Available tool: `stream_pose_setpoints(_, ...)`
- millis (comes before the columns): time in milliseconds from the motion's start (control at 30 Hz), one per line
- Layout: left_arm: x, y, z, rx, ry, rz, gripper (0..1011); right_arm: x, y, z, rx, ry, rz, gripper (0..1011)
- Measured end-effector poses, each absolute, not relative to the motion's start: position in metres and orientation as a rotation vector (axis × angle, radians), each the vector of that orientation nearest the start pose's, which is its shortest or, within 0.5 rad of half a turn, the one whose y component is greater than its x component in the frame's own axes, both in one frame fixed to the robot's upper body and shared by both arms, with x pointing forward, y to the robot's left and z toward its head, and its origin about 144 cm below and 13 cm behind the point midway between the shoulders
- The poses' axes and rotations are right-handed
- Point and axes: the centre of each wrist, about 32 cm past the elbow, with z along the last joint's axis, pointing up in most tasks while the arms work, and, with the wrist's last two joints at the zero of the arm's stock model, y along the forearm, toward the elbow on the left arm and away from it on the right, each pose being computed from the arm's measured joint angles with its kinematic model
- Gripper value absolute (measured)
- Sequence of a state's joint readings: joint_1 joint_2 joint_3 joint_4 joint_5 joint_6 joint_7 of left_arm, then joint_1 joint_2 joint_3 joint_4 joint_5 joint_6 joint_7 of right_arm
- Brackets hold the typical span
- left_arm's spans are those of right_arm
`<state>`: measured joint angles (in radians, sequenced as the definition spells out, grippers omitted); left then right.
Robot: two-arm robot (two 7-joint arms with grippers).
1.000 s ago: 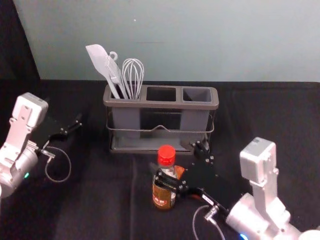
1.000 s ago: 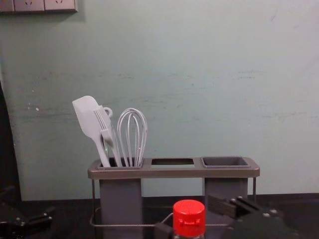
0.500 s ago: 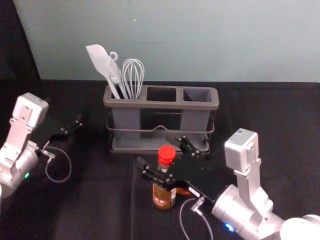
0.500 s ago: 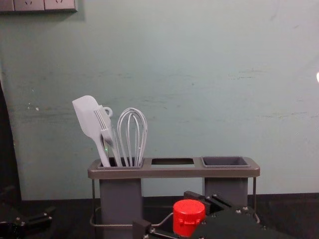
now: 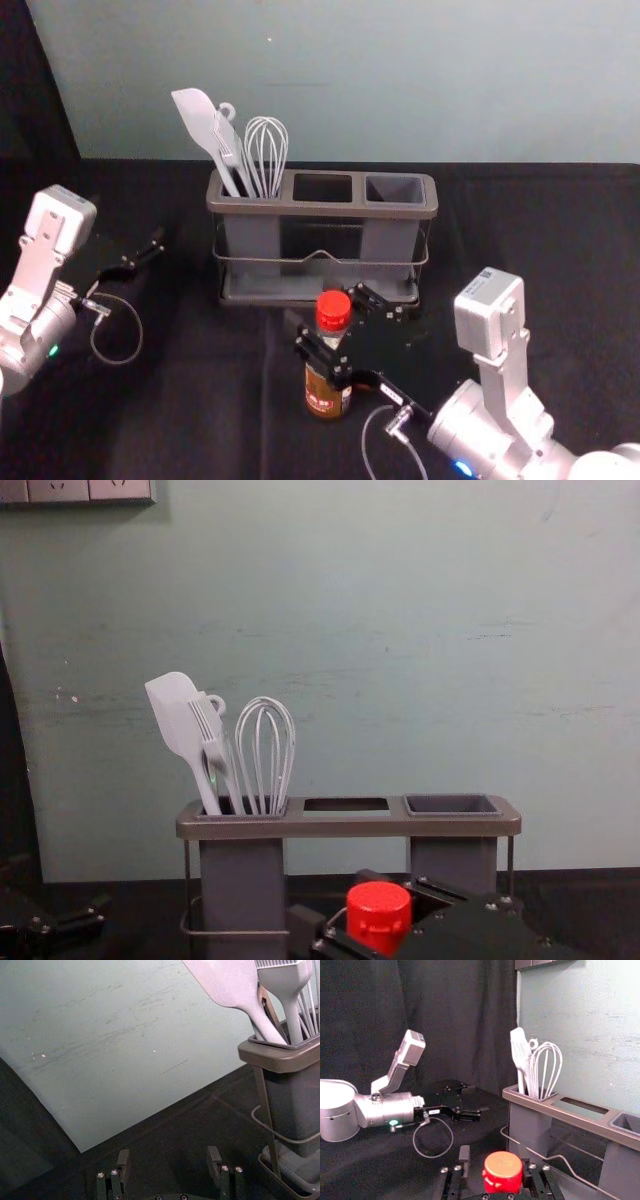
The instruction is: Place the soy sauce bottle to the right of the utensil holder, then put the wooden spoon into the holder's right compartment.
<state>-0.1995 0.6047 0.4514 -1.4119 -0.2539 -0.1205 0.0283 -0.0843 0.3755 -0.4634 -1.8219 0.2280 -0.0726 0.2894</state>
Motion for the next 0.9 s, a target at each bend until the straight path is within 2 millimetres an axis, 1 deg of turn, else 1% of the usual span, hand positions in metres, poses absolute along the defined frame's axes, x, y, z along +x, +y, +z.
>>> stream_pose_setpoints(33, 0.489, 0.31, 1.14, 0.304, -0.285, 1.248, 1000, 0.394, -0.175, 1.162, 0.017, -0.097, -0.764, 575)
stream_pose_setpoints(67, 0.489, 0.31, 1.14, 0.304, -0.285, 1.248, 1000, 0.394, -0.175, 1.162, 0.017, -0.097, -0.764, 575)
stream_pose_setpoints(167, 0.489, 0.31, 1.14, 0.304, -0.285, 1.248, 1000, 0.392, -0.176, 1.161, 0.018, -0.093, -0.771, 449)
stream_pose_setpoints(300, 0.489, 0.31, 1.14, 0.304, -0.285, 1.248, 1000, 0.39, -0.178, 1.16, 0.019, -0.091, -0.775, 385)
stream_pose_setpoints(533, 0.489, 0.31, 1.14, 0.304, -0.285, 1.248, 1000, 0.387, -0.18, 1.163, 0.032, -0.097, -0.777, 386)
stream_pose_setpoints(733, 0.489, 0.31, 1.14, 0.304, -0.285, 1.248, 1000, 0.383, -0.184, 1.171, 0.048, -0.117, -0.779, 386)
stream_pose_setpoints(900, 0.489, 0.31, 1.14, 0.304, -0.285, 1.248, 1000, 0.381, -0.192, 1.179, 0.059, -0.147, -0.796, 385)
